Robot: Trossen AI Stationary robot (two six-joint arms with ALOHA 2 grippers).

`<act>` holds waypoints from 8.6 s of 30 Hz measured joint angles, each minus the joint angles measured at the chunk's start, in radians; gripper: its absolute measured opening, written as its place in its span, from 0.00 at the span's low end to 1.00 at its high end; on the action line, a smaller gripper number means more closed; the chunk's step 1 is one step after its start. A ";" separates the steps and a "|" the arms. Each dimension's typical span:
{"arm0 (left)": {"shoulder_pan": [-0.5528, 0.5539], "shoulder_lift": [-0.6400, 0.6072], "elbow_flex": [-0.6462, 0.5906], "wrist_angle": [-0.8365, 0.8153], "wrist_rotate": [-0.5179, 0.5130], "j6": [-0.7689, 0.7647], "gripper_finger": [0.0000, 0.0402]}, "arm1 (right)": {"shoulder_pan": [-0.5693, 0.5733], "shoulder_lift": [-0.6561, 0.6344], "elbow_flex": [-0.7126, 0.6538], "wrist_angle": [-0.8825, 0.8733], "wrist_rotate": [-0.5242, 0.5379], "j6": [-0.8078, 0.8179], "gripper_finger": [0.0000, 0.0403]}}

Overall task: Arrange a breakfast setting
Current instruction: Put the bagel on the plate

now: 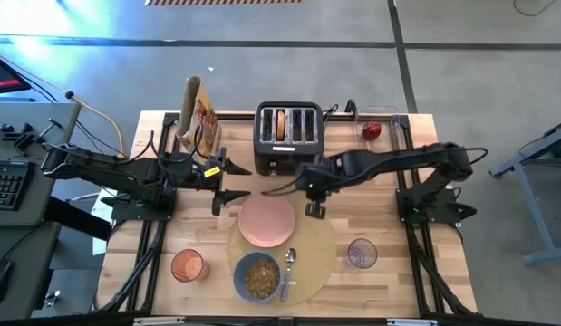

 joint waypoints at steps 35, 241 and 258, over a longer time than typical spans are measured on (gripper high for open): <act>0.001 0.000 0.000 0.018 0.000 0.070 0.66 | -0.501 -0.022 0.000 0.730 -0.021 -0.078 0.43; 0.059 0.000 0.000 -0.061 -0.140 -0.001 0.66 | 0.029 0.199 0.000 0.580 -0.185 0.120 0.03; 0.060 0.000 0.000 -0.091 -0.141 -0.002 0.66 | -0.072 0.197 0.000 0.522 -0.299 0.021 0.03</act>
